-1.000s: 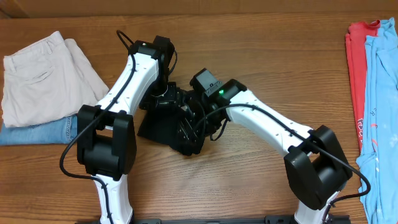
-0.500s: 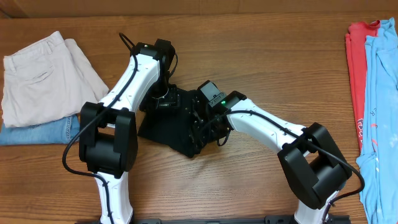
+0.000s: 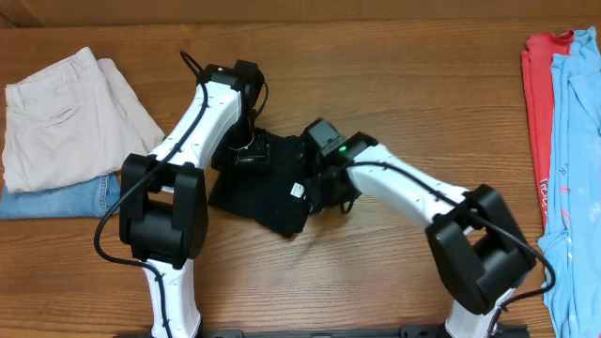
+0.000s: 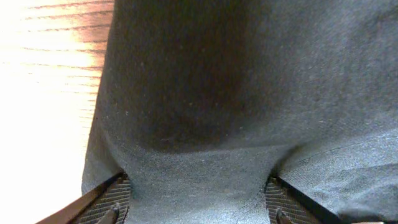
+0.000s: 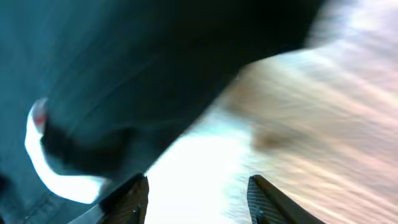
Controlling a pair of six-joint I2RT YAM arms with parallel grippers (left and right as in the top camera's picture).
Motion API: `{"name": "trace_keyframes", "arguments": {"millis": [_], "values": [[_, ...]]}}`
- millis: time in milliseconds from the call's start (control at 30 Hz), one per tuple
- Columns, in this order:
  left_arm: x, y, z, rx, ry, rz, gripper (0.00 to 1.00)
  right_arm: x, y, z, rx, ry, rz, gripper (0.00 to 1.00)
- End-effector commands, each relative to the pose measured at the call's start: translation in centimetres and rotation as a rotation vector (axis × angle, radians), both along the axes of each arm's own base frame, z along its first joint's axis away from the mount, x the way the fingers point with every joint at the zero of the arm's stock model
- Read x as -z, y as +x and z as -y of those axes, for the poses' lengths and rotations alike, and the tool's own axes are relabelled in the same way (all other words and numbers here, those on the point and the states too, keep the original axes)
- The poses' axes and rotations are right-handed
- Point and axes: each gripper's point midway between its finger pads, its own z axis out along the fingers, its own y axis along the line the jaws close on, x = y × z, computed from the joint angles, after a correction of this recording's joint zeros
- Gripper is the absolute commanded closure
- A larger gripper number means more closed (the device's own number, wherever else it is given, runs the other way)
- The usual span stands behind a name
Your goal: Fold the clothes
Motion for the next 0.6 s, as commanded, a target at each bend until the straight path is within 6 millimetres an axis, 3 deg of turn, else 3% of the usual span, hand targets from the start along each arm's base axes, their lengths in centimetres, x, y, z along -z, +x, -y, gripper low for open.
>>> {"name": "trace_keyframes", "arguments": {"millis": [0, 167, 333, 433, 567], "values": [[-1.5, 0.3, -0.3, -0.022, -0.016, 0.024, 0.31, -5.5, 4.7, 2.1, 0.091, 0.030, 0.180, 0.41], [-5.9, 0.7, -1.0, -0.159, -0.037, 0.133, 0.28, -8.3, 7.6, 4.3, 0.002, 0.072, 0.262, 0.25], [-10.2, -1.1, -1.5, -0.299, -0.028, 0.195, 0.26, -9.4, 9.4, 6.1, -0.088, 0.093, 0.309, 0.25], [-11.0, -2.5, -1.9, -0.348, -0.019, 0.205, 0.25, -10.4, 10.9, 7.5, -0.085, 0.093, 0.351, 0.25], [-9.6, -4.8, -2.3, -0.425, -0.010, 0.177, 0.25, -11.1, 12.4, 8.0, -0.138, 0.100, 0.418, 0.24]]}}
